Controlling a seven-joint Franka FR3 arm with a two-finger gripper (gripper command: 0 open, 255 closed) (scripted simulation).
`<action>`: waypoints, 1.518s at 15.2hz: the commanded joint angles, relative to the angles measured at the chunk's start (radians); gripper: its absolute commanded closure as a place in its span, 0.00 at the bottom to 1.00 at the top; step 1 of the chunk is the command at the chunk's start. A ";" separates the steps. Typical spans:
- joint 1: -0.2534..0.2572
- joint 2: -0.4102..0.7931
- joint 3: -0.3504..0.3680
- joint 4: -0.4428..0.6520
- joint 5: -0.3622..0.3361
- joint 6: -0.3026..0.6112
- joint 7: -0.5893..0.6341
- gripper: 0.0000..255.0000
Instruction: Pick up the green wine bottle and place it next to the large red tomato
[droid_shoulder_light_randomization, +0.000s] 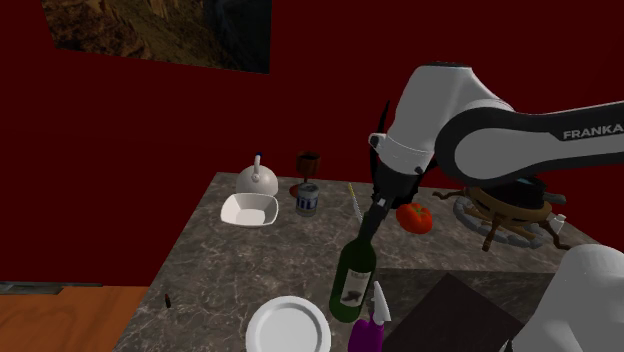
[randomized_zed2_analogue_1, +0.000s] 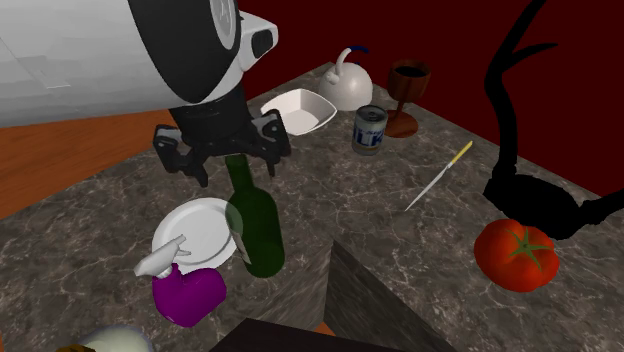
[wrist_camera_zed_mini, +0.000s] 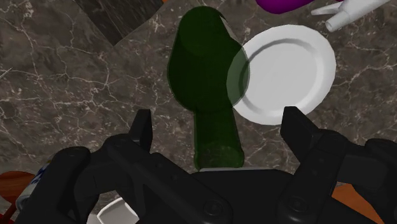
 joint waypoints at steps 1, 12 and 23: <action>0.000 0.003 0.001 -0.011 0.000 0.015 -0.001 0.00; 0.000 0.003 0.001 -0.011 0.000 0.015 -0.001 1.00; -0.002 -0.017 -0.009 0.056 -0.005 -0.072 -0.003 1.00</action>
